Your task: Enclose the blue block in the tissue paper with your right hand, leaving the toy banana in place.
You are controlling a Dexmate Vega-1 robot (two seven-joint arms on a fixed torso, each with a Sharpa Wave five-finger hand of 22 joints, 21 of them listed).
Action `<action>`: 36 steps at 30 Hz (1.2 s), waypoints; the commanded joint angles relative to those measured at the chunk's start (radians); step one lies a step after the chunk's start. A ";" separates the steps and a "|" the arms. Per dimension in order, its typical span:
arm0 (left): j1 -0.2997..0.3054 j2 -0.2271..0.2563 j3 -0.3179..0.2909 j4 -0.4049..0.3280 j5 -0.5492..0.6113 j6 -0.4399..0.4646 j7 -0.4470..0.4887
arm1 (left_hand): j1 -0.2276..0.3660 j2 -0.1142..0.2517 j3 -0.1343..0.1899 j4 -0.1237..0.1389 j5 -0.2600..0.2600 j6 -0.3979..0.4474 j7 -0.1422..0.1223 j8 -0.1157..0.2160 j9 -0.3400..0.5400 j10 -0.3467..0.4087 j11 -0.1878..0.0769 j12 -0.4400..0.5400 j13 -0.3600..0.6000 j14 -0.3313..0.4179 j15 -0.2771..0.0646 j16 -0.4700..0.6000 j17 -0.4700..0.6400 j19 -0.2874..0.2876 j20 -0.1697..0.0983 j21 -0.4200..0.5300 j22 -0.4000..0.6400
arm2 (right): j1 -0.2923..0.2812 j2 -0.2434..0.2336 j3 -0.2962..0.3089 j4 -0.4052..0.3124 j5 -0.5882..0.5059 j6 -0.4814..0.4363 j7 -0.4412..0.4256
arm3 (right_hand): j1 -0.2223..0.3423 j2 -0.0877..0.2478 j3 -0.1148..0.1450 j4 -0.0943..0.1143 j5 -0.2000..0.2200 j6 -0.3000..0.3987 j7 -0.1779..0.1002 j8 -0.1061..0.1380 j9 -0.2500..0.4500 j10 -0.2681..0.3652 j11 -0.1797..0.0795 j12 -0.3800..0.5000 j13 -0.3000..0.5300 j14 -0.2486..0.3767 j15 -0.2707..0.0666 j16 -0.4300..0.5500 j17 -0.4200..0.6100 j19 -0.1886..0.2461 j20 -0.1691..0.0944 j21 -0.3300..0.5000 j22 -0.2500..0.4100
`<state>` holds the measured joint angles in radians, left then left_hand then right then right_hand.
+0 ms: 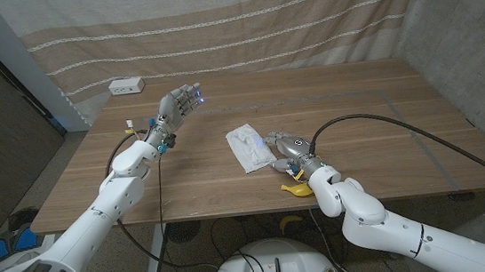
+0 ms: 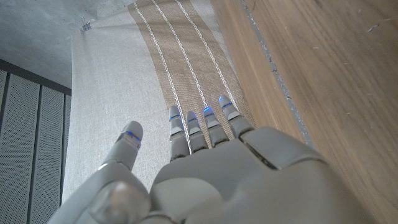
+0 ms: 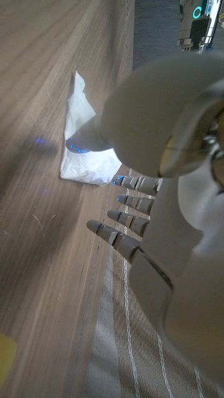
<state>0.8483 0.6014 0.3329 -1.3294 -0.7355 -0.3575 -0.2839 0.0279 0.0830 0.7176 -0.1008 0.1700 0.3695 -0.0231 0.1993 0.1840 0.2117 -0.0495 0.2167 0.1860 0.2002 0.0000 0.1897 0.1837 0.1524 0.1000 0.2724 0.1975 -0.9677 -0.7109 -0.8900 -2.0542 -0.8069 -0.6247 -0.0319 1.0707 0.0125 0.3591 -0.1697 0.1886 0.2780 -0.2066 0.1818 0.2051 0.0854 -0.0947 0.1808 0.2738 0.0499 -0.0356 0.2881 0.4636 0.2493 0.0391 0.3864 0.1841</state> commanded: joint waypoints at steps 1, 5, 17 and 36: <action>0.012 -0.004 -0.013 -0.002 -0.023 0.005 -0.005 | -0.010 0.044 0.004 0.007 0.004 -0.002 0.000 -0.003 0.001 -0.002 0.000 -0.005 0.004 0.007 0.002 0.004 0.004 0.010 0.000 -0.005 0.002 | 0.028 0.000 -0.013 0.017 -0.045 0.002 0.083 | 0.032 0.008 0.013 -0.004 -0.002 -0.002 -0.013 0.006 0.001 -0.013 -0.010 0.005 -0.002 -0.005 -0.018 -0.001 0.002 -0.002 -0.004 -0.004 0.001; 0.023 -0.003 -0.018 -0.012 -0.030 0.008 0.003 | -0.010 0.044 0.004 0.008 0.005 -0.006 -0.002 -0.005 0.001 -0.002 0.001 -0.006 0.004 0.007 0.002 0.004 0.004 0.010 0.001 -0.005 0.002 | 0.035 -0.005 -0.014 0.021 -0.051 0.016 0.102 | 0.049 0.015 0.020 -0.007 -0.001 0.003 -0.014 0.011 -0.001 -0.015 -0.017 0.008 -0.003 -0.005 -0.021 -0.001 0.002 -0.001 -0.010 -0.005 0.001; 0.065 0.006 -0.036 -0.050 -0.042 0.017 0.036 | -0.010 0.045 0.006 0.011 0.006 -0.014 -0.003 -0.009 0.001 -0.010 0.002 -0.009 0.004 0.006 0.001 0.002 0.003 0.011 0.001 -0.005 0.002 | 0.024 -0.014 0.014 0.041 -0.008 0.140 0.049 | 0.064 0.006 0.014 0.002 -0.006 0.024 -0.015 0.022 -0.005 -0.012 -0.032 0.019 -0.011 0.010 -0.030 0.005 0.003 0.012 -0.013 -0.005 0.001; 0.096 -0.004 -0.057 -0.059 -0.053 -0.015 0.052 | 0.000 0.046 0.013 0.006 0.007 -0.050 -0.011 -0.020 0.001 -0.057 0.000 -0.026 0.004 0.006 0.003 -0.001 -0.001 0.013 0.005 -0.006 0.002 | 0.105 0.008 -0.029 0.047 -0.102 0.107 0.284 | -0.056 0.057 -0.029 0.053 -0.009 0.256 -0.011 0.092 -0.005 -0.017 -0.014 0.027 -0.029 -0.021 -0.006 0.002 0.020 -0.012 -0.004 -0.025 0.006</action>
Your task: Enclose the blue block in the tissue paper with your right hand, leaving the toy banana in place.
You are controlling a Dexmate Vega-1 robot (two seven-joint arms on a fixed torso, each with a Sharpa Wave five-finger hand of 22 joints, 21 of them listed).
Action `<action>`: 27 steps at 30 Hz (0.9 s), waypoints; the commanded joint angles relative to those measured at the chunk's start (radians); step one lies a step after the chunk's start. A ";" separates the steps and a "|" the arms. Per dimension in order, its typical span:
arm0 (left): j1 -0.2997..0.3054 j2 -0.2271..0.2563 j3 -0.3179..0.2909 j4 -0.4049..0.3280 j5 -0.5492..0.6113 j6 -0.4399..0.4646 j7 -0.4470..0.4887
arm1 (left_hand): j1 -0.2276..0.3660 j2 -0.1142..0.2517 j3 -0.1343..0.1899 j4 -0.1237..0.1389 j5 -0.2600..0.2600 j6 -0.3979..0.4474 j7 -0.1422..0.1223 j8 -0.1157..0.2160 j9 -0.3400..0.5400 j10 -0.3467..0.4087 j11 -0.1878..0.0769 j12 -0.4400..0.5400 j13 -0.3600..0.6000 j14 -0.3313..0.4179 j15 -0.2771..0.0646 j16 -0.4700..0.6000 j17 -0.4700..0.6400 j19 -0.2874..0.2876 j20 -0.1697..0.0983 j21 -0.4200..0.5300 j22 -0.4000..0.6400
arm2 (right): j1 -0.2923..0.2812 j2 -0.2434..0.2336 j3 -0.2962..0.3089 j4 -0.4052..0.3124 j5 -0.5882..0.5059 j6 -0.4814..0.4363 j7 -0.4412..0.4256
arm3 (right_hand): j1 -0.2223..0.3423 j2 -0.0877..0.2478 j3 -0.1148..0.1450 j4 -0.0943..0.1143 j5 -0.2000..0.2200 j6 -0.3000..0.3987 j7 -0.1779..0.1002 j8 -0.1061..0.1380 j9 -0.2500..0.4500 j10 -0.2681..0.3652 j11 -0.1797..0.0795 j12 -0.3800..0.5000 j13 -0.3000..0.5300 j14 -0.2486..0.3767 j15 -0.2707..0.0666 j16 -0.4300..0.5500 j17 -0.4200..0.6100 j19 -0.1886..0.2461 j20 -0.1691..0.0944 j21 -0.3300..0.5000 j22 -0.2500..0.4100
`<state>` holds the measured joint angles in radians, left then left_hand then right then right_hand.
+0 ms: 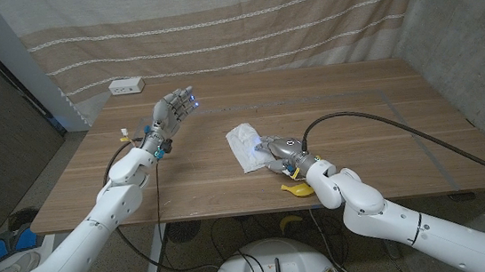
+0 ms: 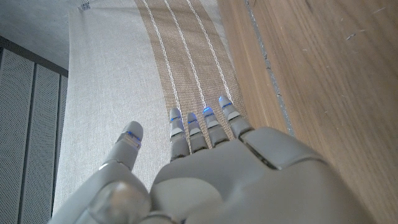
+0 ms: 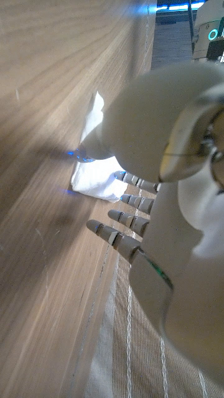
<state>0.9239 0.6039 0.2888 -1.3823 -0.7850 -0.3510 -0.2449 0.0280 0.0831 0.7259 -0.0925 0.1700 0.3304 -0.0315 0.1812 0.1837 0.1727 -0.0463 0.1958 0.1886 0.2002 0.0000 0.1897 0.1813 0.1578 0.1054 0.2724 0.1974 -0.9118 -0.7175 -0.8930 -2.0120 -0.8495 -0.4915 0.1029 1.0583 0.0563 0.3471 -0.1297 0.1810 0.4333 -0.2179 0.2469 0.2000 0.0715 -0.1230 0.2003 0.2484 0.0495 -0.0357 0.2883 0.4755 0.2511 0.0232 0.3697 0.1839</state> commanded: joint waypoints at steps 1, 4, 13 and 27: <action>0.022 -0.008 -0.015 -0.007 -0.004 -0.022 0.017 | 0.002 0.046 0.006 -0.004 0.007 -0.018 -0.003 -0.003 0.002 -0.022 -0.003 -0.006 0.002 0.006 0.003 -0.001 0.001 0.008 0.000 -0.006 0.002 | 0.054 0.017 -0.027 0.006 -0.060 -0.031 0.170 | -0.047 0.016 -0.017 0.013 0.000 0.110 0.000 0.028 0.000 -0.007 0.018 0.006 -0.005 -0.027 -0.002 0.000 0.009 -0.022 0.016 -0.011 0.006; 0.023 -0.010 -0.016 -0.006 -0.004 -0.027 0.018 | 0.004 0.045 0.007 -0.007 0.007 -0.024 -0.005 -0.004 0.002 -0.034 -0.002 -0.009 0.002 0.005 0.002 -0.002 0.000 0.009 0.000 -0.006 0.002 | 0.068 0.020 -0.035 0.010 -0.071 -0.035 0.211 | -0.062 0.026 -0.020 0.014 0.005 0.137 0.027 0.032 -0.002 -0.013 0.029 0.006 -0.007 -0.036 0.010 -0.002 0.012 -0.033 0.027 -0.016 0.007; 0.025 -0.010 -0.019 -0.004 -0.006 -0.032 0.015 | 0.009 0.046 0.010 -0.012 0.007 -0.035 -0.010 -0.005 0.002 -0.044 0.001 -0.010 0.002 0.004 0.003 -0.003 -0.002 0.009 0.001 -0.007 0.002 | 0.052 0.019 -0.015 0.027 -0.062 0.015 0.133 | -0.084 0.037 -0.025 -0.013 0.012 0.346 0.009 0.083 -0.006 0.078 0.001 0.036 -0.017 0.005 -0.018 0.017 0.016 -0.001 0.013 -0.008 0.009; 0.035 -0.002 -0.024 -0.013 -0.005 -0.037 0.014 | 0.011 0.044 0.011 -0.016 0.006 -0.041 -0.012 -0.003 0.002 -0.043 0.000 -0.006 0.002 0.004 0.004 -0.004 -0.002 0.009 0.001 -0.007 0.002 | -0.004 0.008 0.059 0.057 0.047 0.142 -0.087 | -0.084 0.066 -0.032 -0.023 -0.002 0.590 0.041 0.152 -0.001 0.238 -0.055 0.073 -0.026 0.098 -0.105 0.071 0.027 0.067 -0.036 0.016 0.008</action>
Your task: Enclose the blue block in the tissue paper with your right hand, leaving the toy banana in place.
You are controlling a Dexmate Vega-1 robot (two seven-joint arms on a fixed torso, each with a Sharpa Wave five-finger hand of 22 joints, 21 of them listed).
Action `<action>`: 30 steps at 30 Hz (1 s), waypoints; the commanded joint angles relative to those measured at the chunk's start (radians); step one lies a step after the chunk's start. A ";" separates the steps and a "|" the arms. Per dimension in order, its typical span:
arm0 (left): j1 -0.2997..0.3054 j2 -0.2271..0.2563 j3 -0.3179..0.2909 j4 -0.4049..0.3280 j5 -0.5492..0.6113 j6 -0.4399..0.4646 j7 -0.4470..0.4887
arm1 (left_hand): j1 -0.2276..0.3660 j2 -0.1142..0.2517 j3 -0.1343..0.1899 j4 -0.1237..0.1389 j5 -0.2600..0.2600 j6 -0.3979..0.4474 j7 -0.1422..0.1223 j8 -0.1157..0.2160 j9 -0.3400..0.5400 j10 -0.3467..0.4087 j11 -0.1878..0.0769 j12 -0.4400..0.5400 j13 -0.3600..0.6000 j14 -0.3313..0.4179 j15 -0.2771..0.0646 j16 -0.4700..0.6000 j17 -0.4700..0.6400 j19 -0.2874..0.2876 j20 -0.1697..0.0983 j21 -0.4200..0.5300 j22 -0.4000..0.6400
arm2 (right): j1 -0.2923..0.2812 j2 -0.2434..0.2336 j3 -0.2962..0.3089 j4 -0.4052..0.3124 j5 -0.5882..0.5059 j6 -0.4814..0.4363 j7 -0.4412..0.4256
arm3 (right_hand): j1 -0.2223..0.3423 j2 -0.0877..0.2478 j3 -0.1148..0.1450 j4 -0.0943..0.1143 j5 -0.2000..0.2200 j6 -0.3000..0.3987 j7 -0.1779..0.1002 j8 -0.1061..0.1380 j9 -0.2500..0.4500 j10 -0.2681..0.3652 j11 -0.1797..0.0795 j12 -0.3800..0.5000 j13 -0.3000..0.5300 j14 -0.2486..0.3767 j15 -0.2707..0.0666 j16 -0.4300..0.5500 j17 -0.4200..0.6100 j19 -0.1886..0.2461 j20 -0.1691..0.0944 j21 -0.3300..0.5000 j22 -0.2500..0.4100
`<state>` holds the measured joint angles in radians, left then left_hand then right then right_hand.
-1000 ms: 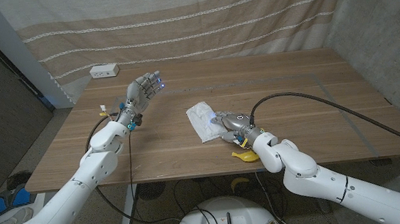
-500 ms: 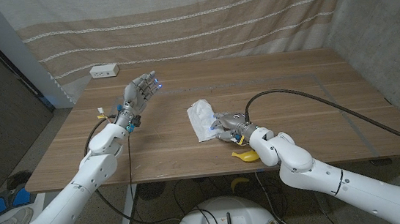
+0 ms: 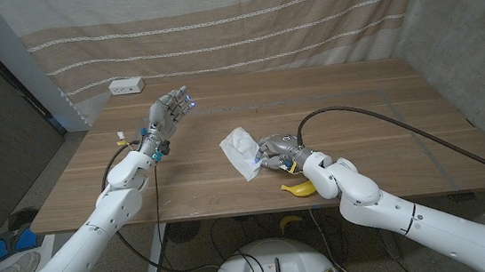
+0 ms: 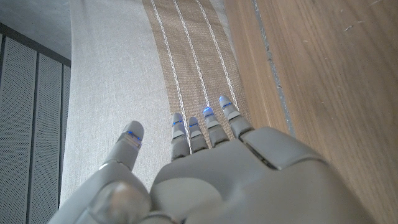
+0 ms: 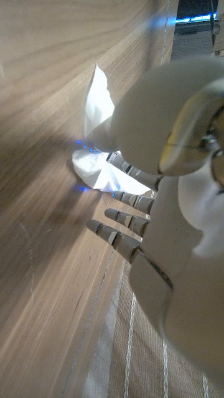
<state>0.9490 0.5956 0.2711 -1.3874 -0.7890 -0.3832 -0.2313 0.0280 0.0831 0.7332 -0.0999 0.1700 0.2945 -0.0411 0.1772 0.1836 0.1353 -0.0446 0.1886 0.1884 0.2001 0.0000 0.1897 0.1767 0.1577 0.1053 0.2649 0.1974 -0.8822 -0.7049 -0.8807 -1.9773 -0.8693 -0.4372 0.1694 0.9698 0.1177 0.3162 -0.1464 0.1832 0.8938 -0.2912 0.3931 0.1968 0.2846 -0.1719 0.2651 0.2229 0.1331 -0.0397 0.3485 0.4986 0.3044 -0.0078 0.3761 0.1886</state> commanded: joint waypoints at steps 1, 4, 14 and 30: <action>0.012 0.006 -0.006 -0.009 -0.001 -0.005 0.002 | 0.011 0.044 0.004 -0.008 0.006 -0.005 -0.003 0.001 0.002 -0.005 -0.001 0.001 0.002 0.003 0.004 -0.004 0.003 0.009 0.002 0.000 0.002 | -0.036 -0.004 0.050 0.021 0.072 0.091 -0.161 | 0.003 0.005 -0.002 -0.006 -0.005 0.132 0.113 0.006 0.002 0.030 -0.007 0.009 -0.001 0.015 -0.101 0.011 0.004 0.014 -0.006 0.010 0.003; 0.016 0.008 -0.008 -0.014 -0.001 -0.004 0.004 | 0.011 0.044 0.004 -0.009 0.006 -0.006 -0.002 0.002 0.002 -0.005 -0.002 0.002 0.002 0.003 0.004 -0.004 0.003 0.009 0.002 0.000 0.002 | -0.041 -0.002 0.058 0.018 0.076 0.091 -0.181 | 0.002 0.005 -0.004 -0.005 -0.005 0.135 0.110 0.007 0.002 0.038 -0.010 0.011 -0.001 0.016 -0.106 0.013 0.004 0.015 -0.009 0.011 0.003; 0.035 0.014 -0.015 -0.030 -0.003 -0.006 0.015 | 0.014 0.044 0.005 -0.012 0.005 -0.007 -0.002 0.003 0.002 -0.006 -0.003 0.003 0.002 0.003 0.004 -0.004 0.003 0.009 0.003 -0.001 0.002 | -0.063 0.008 0.099 -0.009 0.143 0.105 -0.236 | -0.018 0.010 -0.015 0.006 0.000 0.149 0.141 0.009 0.004 0.055 -0.014 0.011 -0.002 0.019 -0.111 0.018 0.006 0.019 -0.015 0.012 0.003; 0.069 0.018 -0.028 -0.051 0.000 -0.016 0.042 | 0.014 0.045 0.004 -0.014 0.005 -0.010 -0.002 0.005 0.002 -0.006 -0.003 0.005 0.002 0.003 0.005 -0.003 0.004 0.009 0.002 -0.001 0.002 | 0.024 0.034 0.112 -0.052 0.330 0.005 -0.011 | 0.012 0.019 -0.009 -0.016 0.014 0.171 0.204 0.013 0.009 0.081 0.003 0.008 -0.003 0.027 -0.103 0.023 -0.001 0.013 -0.002 0.010 0.003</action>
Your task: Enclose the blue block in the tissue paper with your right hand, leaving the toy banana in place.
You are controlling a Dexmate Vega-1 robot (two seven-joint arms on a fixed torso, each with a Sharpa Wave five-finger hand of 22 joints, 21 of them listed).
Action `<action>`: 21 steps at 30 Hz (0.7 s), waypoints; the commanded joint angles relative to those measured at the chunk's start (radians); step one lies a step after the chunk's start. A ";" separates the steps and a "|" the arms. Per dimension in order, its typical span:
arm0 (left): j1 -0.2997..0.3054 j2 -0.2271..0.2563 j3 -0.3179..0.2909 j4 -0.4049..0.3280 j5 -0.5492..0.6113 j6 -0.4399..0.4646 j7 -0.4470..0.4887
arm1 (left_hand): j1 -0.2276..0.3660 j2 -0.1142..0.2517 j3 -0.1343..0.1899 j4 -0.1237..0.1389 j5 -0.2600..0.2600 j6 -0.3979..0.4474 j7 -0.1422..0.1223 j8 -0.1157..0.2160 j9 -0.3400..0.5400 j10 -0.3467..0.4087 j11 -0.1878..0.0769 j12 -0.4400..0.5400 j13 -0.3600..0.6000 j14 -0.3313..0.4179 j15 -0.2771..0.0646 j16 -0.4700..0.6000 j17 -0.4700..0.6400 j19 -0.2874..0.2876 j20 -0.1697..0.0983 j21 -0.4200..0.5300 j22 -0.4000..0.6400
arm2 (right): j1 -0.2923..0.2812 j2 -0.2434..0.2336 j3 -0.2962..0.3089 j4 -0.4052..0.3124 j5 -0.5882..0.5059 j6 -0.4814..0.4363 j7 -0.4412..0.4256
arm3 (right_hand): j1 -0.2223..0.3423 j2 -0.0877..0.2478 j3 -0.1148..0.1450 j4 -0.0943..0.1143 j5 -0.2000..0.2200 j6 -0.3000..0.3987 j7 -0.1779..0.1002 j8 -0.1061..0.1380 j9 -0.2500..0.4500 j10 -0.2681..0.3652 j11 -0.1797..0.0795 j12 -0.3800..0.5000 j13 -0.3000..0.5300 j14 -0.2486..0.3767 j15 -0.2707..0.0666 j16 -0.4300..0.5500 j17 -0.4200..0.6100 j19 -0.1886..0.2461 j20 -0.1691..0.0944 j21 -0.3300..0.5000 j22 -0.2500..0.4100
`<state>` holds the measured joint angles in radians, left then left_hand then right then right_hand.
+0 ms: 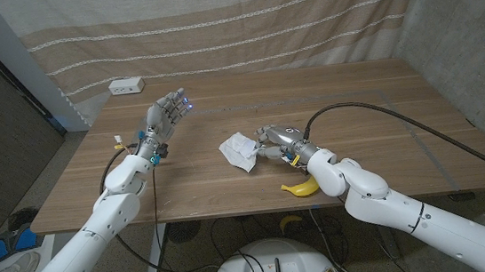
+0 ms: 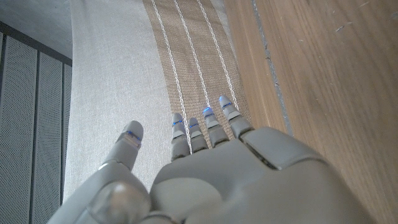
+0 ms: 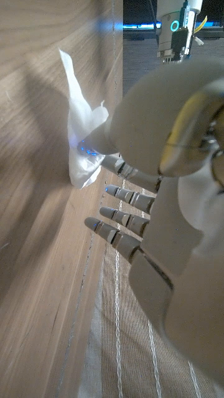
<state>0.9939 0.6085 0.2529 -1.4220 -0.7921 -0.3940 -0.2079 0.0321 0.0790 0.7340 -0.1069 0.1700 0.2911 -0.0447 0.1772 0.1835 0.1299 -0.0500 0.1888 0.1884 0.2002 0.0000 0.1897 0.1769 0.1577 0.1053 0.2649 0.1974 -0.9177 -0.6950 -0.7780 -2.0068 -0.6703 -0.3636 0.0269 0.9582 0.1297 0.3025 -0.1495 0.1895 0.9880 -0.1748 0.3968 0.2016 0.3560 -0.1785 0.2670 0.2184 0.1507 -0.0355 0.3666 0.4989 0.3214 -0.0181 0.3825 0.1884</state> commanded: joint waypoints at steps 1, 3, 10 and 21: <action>0.025 0.005 -0.011 -0.018 0.001 -0.003 0.022 | 0.010 0.049 0.003 -0.007 0.005 -0.006 0.002 0.005 0.002 -0.001 0.003 0.005 0.002 0.003 0.005 -0.003 0.004 0.009 0.002 -0.001 0.002 | 0.071 0.027 0.006 -0.023 0.140 -0.078 0.146 | 0.027 0.007 0.006 -0.014 0.007 0.077 0.093 0.009 0.005 0.009 0.014 0.005 0.002 0.008 -0.106 0.005 -0.002 -0.004 0.010 0.004 0.003; 0.026 0.004 -0.011 -0.019 0.000 -0.002 0.025 | 0.010 0.049 0.003 -0.008 0.004 -0.006 0.002 0.005 0.002 -0.001 0.003 0.006 0.002 0.003 0.004 -0.003 0.004 0.009 0.002 -0.001 0.002 | 0.089 0.033 0.001 -0.019 0.161 -0.092 0.164 | 0.035 0.009 0.008 -0.017 0.006 0.080 0.112 0.010 0.007 0.010 0.022 0.004 0.002 0.006 -0.101 0.003 -0.005 -0.009 0.014 0.002 0.003; 0.026 0.003 -0.011 -0.018 0.000 0.003 0.030 | 0.010 0.049 0.003 -0.008 0.004 -0.008 0.002 0.005 0.002 0.001 0.001 0.007 0.002 0.003 0.006 -0.003 0.004 0.009 0.003 -0.002 0.002 | 0.147 0.039 -0.019 0.001 0.221 -0.100 0.191 | 0.062 0.019 0.021 -0.023 -0.002 0.077 0.158 0.014 0.024 0.024 0.038 0.003 0.002 0.005 -0.091 0.004 -0.008 -0.018 0.025 -0.001 0.003; 0.024 0.010 -0.011 -0.026 0.004 0.018 0.042 | 0.009 0.047 0.002 -0.008 0.004 -0.010 0.002 0.006 0.002 0.011 0.004 0.012 0.002 0.004 0.007 -0.002 0.004 0.009 0.002 -0.002 0.002 | 0.205 0.049 -0.040 0.044 0.286 -0.052 0.170 | 0.062 0.025 0.022 -0.014 -0.008 0.063 0.165 0.014 0.040 0.026 0.041 0.000 0.003 0.002 -0.092 0.005 -0.008 -0.019 0.026 -0.001 0.004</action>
<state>1.0170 0.6134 0.2435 -1.4411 -0.7919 -0.3904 -0.1777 0.0321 0.0790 0.7340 -0.1068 0.1700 0.2838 -0.0446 0.1772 0.1835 0.1325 -0.0475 0.1928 0.1883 0.2002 0.0000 0.1897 0.1794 0.1577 0.1053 0.2649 0.1974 -0.7754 -0.6581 -0.7982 -1.9964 -0.4582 -0.4411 0.1909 1.0149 0.1490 0.3206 -0.1696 0.1847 1.0552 -0.0105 0.4086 0.2352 0.3823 -0.1409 0.2670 0.2186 0.1505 -0.0356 0.3666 0.4894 0.2997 0.0039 0.3825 0.1883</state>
